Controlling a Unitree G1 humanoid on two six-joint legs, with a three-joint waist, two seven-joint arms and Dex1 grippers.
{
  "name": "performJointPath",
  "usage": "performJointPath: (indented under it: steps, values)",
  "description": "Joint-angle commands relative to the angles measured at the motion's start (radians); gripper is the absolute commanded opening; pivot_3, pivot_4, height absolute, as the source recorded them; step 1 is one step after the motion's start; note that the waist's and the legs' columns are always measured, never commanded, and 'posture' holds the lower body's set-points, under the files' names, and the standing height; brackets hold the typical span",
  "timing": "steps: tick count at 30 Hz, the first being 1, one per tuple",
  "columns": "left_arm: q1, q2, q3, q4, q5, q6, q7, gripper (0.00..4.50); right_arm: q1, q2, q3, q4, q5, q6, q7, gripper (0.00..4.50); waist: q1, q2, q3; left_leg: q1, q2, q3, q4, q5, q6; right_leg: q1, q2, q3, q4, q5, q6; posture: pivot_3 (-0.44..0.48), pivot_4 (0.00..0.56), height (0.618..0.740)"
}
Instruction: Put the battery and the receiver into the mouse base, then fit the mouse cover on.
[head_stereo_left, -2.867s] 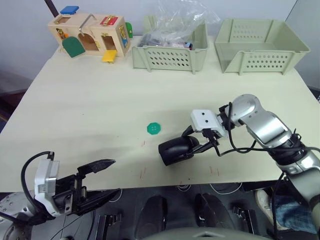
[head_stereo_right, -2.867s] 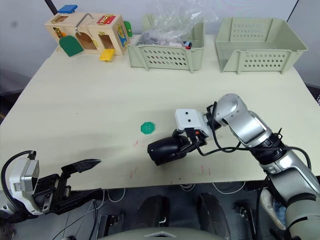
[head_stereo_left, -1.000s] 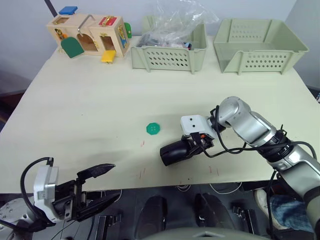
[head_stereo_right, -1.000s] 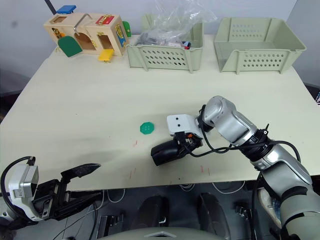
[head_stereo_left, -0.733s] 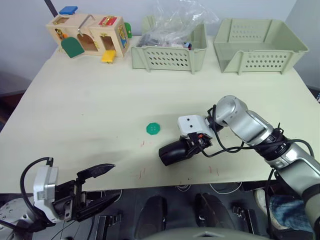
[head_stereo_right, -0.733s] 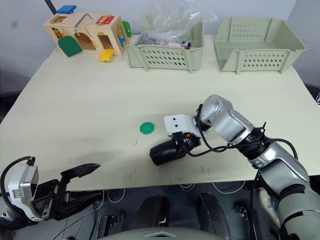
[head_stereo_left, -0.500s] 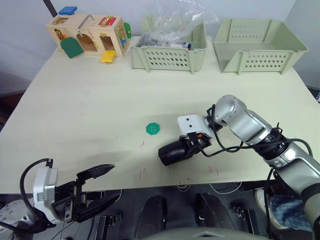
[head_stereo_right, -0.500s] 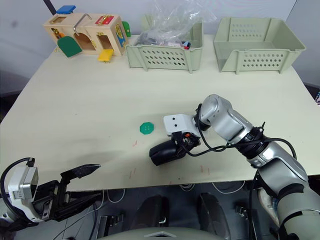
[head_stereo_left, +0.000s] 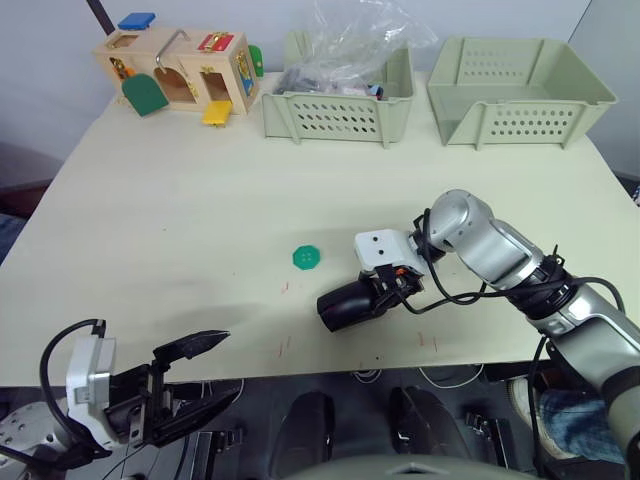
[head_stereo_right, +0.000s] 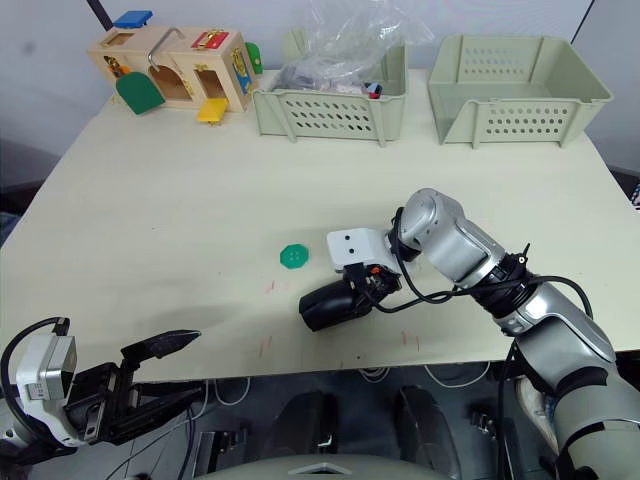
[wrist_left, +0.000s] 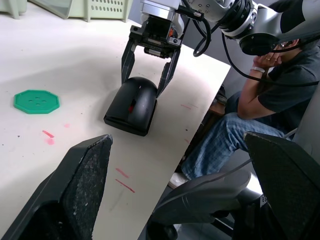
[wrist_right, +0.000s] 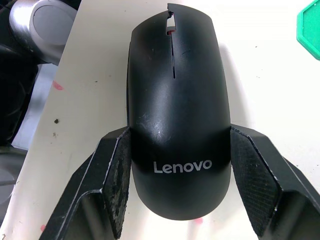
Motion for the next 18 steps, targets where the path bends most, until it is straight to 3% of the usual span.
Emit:
performJointPath:
  steps: [1,18]
  values:
    - [0.003,0.003,0.006,-0.012,-0.007,-0.010,-0.008,4.50,-0.006,-0.003,0.003,-0.006,-0.015,0.012,-0.008,2.54,0.000,0.000,0.000,0.000,0.000,0.000,0.000,0.000,0.000,0.000,0.000,0.000,0.000,0.000,0.000,0.000,0.150,0.740]
    - [-0.001,0.003,0.004,-0.016,-0.006,-0.007,-0.005,4.50,0.001,-0.005,-0.003,-0.018,-0.012,-0.004,-0.012,2.54,0.000,0.000,0.000,0.000,0.000,0.000,0.000,0.000,0.000,0.000,0.000,0.000,0.000,0.000,0.000,0.000,0.150,0.740]
